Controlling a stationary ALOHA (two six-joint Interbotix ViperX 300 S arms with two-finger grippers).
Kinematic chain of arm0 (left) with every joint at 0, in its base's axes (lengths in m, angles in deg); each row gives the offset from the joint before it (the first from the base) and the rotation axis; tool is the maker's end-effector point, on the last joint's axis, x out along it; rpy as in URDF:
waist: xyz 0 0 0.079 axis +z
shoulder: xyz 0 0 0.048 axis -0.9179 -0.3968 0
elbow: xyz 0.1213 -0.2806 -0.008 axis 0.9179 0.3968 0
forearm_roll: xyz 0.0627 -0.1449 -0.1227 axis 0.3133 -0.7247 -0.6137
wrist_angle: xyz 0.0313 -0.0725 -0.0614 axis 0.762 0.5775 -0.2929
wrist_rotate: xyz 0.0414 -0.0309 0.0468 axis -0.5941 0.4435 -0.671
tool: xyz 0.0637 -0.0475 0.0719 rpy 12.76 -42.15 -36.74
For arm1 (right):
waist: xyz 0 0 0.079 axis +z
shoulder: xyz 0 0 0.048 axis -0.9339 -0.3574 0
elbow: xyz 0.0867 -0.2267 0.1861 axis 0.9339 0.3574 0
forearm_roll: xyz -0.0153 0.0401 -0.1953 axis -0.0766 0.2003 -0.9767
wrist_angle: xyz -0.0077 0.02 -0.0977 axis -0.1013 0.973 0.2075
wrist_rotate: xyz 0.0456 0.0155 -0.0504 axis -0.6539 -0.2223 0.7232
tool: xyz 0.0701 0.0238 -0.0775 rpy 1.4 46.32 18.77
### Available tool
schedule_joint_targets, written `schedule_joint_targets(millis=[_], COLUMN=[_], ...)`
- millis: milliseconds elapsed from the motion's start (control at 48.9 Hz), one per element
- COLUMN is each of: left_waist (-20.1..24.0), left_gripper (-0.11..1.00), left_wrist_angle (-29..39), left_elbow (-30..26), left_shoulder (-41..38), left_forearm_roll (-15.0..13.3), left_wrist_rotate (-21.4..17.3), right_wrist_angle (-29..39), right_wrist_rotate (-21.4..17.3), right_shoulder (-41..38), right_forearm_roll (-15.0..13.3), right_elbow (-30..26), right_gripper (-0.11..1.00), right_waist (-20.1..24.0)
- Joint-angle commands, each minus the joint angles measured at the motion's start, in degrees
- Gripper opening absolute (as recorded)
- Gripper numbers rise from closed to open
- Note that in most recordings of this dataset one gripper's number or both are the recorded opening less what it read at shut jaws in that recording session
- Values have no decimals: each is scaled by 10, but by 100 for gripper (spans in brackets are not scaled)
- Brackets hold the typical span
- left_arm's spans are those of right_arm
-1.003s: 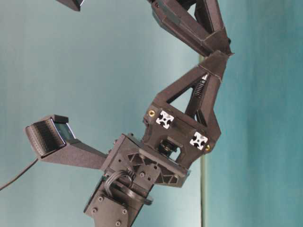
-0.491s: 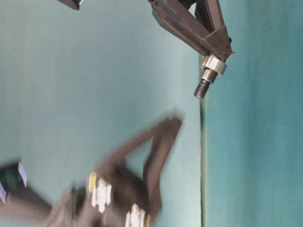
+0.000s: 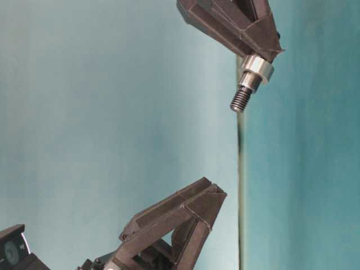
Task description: Insert the washer onto the shaft with both hands.
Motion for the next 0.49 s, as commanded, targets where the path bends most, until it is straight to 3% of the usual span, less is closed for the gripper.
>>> schedule_joint_targets(millis=[0,471], left_waist=[-2,-2], left_gripper=[90,90], left_wrist_angle=[-2,-2], left_elbow=[-4,-1], left_shoulder=[9,10], left_forearm_roll=[2,2], left_wrist_rotate=[1,1], right_wrist_angle=[-3,16], right_wrist_rotate=[-5,-5], right_shoulder=[11,11], right_forearm_roll=[1,2], right_elbow=[-4,-4], right_gripper=[0,0], right_waist=[2,2])
